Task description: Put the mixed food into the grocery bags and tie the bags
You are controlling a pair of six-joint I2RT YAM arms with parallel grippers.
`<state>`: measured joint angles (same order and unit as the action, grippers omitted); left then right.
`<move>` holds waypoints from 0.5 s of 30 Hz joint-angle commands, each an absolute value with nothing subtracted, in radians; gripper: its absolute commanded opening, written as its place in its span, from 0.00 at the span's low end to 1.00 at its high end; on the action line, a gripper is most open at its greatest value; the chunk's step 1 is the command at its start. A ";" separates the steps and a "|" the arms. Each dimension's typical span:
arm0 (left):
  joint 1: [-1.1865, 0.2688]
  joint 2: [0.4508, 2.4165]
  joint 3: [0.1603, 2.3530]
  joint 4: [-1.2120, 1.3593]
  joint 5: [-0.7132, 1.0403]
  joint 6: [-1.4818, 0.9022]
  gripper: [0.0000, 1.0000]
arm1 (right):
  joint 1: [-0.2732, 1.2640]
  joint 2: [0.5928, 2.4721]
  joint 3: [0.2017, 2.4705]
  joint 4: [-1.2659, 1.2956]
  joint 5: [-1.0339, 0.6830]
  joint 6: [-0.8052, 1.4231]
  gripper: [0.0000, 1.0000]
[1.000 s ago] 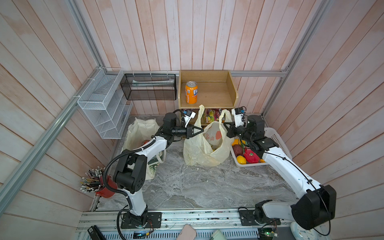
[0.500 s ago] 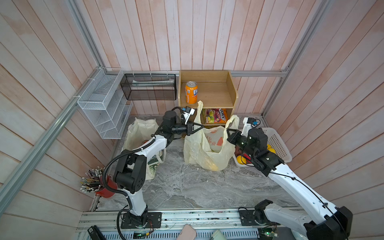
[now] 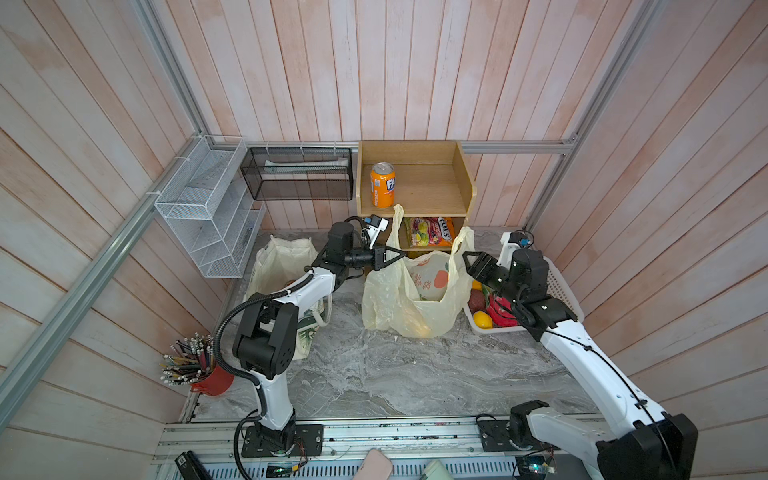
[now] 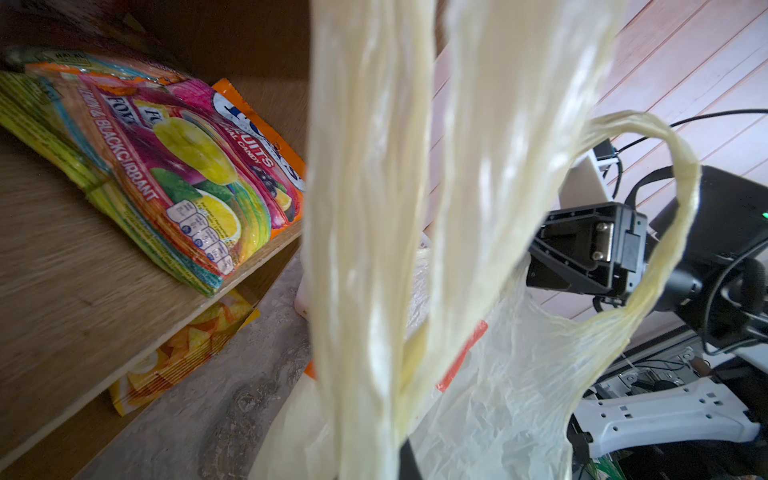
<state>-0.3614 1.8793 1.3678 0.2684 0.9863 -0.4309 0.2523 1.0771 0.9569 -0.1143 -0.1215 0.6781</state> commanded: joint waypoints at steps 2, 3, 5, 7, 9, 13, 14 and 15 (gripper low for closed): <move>-0.352 1.902 1.397 0.259 0.989 -0.418 0.00 | 0.205 0.978 1.003 -0.133 -0.227 0.587 0.75; -0.352 1.904 1.399 0.259 0.991 -0.419 0.00 | 0.205 0.962 1.008 -0.119 -0.241 0.569 0.77; -0.352 1.907 1.402 0.259 0.993 -0.423 0.00 | 0.206 0.937 1.014 -0.073 -0.291 0.534 0.80; -0.353 1.907 1.399 0.260 1.000 -0.422 0.00 | 0.221 0.923 1.019 -0.007 -0.344 0.484 0.85; -0.352 1.907 1.399 0.259 1.001 -0.420 0.00 | 0.240 0.936 1.043 0.018 -0.383 0.423 0.86; -0.352 1.907 1.399 0.256 1.005 -0.420 0.00 | 0.332 1.002 1.124 0.009 -0.347 0.255 0.87; -0.352 1.907 1.399 0.258 1.007 -0.421 0.00 | 0.360 1.023 1.143 -0.003 -0.325 0.209 0.87; -0.351 1.908 1.399 0.258 1.008 -0.422 0.00 | 0.395 1.051 1.167 -0.020 -0.292 0.161 0.87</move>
